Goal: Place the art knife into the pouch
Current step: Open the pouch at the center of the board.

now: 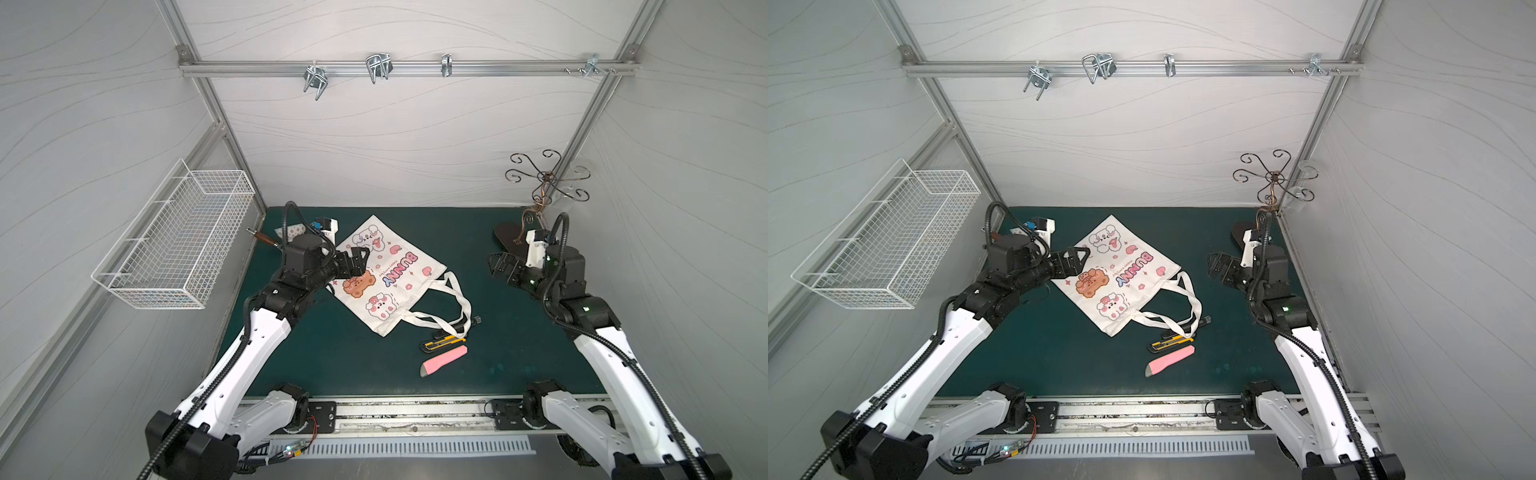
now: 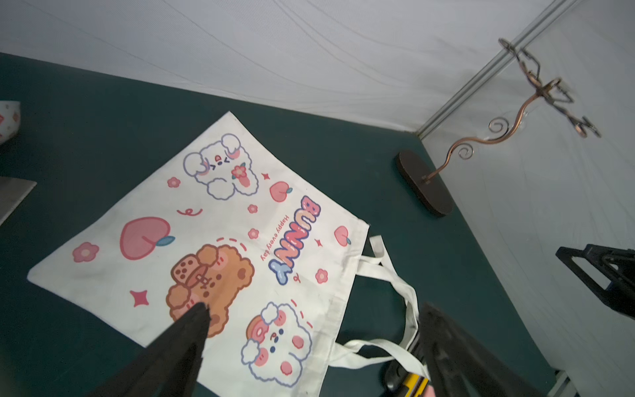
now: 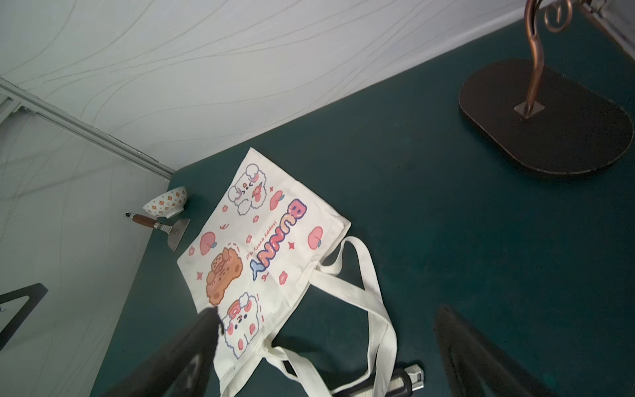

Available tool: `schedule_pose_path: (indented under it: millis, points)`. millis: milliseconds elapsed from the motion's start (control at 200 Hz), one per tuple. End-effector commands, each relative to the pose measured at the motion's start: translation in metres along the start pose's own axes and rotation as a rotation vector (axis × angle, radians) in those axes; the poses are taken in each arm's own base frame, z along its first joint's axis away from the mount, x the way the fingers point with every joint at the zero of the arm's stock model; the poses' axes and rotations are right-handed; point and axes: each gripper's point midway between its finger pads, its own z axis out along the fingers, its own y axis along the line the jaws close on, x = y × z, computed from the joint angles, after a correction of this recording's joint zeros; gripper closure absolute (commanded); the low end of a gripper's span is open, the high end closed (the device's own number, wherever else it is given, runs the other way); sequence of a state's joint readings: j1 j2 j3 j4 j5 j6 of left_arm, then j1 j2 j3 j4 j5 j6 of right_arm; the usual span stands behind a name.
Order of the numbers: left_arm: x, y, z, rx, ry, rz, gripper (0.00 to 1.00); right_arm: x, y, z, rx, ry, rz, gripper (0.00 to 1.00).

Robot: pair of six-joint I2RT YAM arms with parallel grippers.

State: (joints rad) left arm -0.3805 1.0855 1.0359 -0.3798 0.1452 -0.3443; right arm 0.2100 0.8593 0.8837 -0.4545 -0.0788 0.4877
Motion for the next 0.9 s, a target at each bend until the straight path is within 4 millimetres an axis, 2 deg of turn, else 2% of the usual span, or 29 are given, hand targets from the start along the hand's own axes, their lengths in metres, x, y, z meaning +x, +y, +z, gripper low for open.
schedule_pose_path:
  millis: [0,95,185,260,430,500,610,705,895]
  points:
    - [0.027,-0.011,0.0,-0.097,0.174,0.145,0.06,0.007,-0.023,-0.004,0.091,-0.012,0.04,0.01]
    - [0.059,-0.03,0.011,-0.148,0.298,0.288,0.05,0.007,-0.046,-0.006,0.206,-0.033,0.022,0.01]
    - [0.086,-0.054,0.021,-0.123,0.377,0.342,0.01,0.009,-0.077,-0.009,0.356,-0.023,0.057,0.01]
    - [0.106,-0.075,0.027,-0.059,0.447,0.343,0.01,0.014,-0.099,-0.006,0.421,0.02,0.118,0.01]
    - [0.137,-0.104,0.032,0.015,0.517,0.227,0.01,0.02,-0.135,-0.004,0.498,0.05,0.179,0.01]
    - [0.153,-0.118,0.034,0.089,0.543,0.141,0.01,0.021,-0.141,-0.007,0.517,0.044,0.176,0.01]
    - [0.173,-0.116,0.043,0.064,0.558,0.105,0.07,0.022,-0.141,-0.006,0.506,0.032,0.185,0.01]
    - [0.193,-0.114,0.049,-0.003,0.613,0.19,0.06,0.024,-0.144,-0.004,0.514,0.036,0.189,0.01]
    - [0.23,-0.118,0.059,-0.134,0.719,0.455,0.14,0.022,-0.143,-0.007,0.518,0.026,0.184,0.01]
